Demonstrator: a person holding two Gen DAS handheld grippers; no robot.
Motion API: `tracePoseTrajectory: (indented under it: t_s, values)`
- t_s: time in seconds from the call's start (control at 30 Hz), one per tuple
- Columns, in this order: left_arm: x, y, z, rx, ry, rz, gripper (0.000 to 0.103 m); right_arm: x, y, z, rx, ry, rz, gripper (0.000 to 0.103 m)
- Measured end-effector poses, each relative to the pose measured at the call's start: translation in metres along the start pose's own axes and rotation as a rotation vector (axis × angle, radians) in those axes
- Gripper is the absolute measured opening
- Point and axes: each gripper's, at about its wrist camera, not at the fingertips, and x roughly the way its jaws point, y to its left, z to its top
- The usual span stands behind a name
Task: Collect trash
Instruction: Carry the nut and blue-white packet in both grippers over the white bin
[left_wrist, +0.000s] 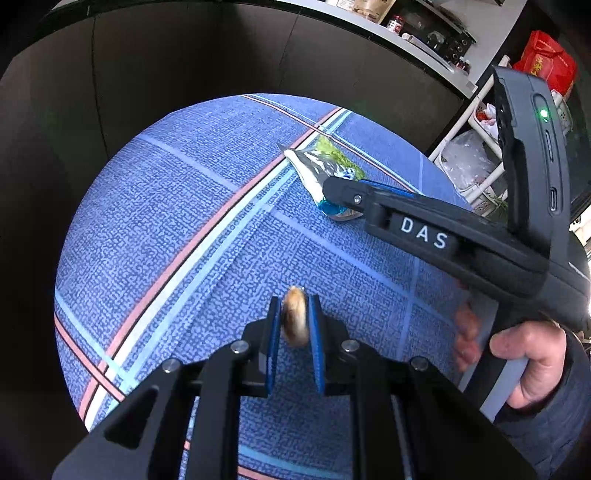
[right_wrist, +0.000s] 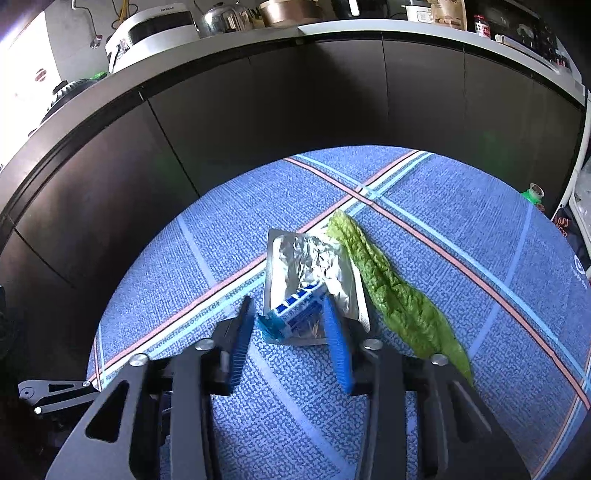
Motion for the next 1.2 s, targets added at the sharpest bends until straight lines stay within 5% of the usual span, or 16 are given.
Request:
tracePoseTrajectory:
  t_s: [0.2, 0.73, 1.2]
  values:
    - [0.005, -0.002, 0.000, 0.004, 0.007, -0.005, 0.022, -0.003, 0.001, -0.004, -0.033, -0.006, -0.003, 0.007]
    - [-0.011, -0.020, -0.002, 0.016, -0.023, 0.002, 0.017, -0.104, -0.018, -0.041, 0.020, -0.139, -0.009, 0.005]
    - [-0.074, -0.114, -0.016, 0.171, -0.115, -0.064, 0.017, -0.203, -0.061, -0.114, 0.122, -0.214, -0.068, 0.005]
